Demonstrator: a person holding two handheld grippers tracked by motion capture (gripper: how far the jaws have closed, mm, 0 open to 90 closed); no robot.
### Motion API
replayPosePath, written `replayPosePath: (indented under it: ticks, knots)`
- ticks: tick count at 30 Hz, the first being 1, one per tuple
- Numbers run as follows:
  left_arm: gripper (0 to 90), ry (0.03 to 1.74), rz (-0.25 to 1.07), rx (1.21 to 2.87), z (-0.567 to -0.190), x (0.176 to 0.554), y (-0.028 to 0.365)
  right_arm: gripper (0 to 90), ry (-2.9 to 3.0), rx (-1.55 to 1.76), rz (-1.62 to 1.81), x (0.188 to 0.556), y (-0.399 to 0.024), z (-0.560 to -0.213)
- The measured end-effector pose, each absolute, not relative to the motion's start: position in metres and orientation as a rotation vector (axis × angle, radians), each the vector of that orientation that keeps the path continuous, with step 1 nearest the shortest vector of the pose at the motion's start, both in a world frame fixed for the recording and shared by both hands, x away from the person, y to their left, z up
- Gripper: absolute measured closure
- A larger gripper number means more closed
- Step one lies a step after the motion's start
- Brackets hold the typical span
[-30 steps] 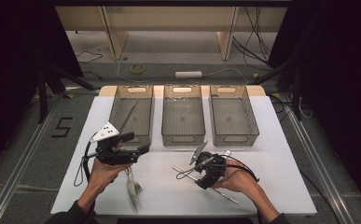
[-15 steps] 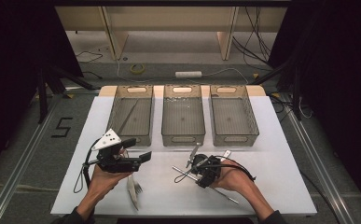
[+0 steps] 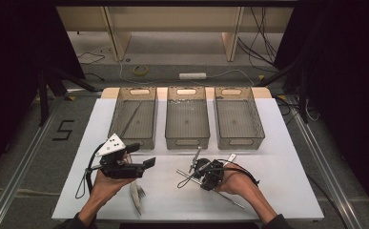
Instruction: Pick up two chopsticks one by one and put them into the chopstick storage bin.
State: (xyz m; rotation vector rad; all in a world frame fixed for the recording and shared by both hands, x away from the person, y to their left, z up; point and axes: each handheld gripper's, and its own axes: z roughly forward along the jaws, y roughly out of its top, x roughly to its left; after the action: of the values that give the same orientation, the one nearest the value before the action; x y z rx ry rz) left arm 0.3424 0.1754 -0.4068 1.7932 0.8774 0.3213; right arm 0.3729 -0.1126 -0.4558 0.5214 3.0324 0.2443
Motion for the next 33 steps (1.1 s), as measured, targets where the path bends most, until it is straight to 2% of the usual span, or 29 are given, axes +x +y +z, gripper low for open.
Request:
replayPosePath:
  ticks: [11,23,33]
  knots:
    - [16.7,0.876,0.322,1.802,-0.407,0.342,0.173,85.4,3.068,0.541,0.231,0.377,-0.112,-0.456]
    - [16.8,0.864,0.311,1.823,-0.409,0.343,0.172,86.3,3.068,0.479,0.202,0.373,-0.106,-0.452]
    - [17.3,0.808,0.255,1.901,-0.413,0.342,0.162,86.3,3.059,0.424,0.285,0.365,-0.108,-0.428]
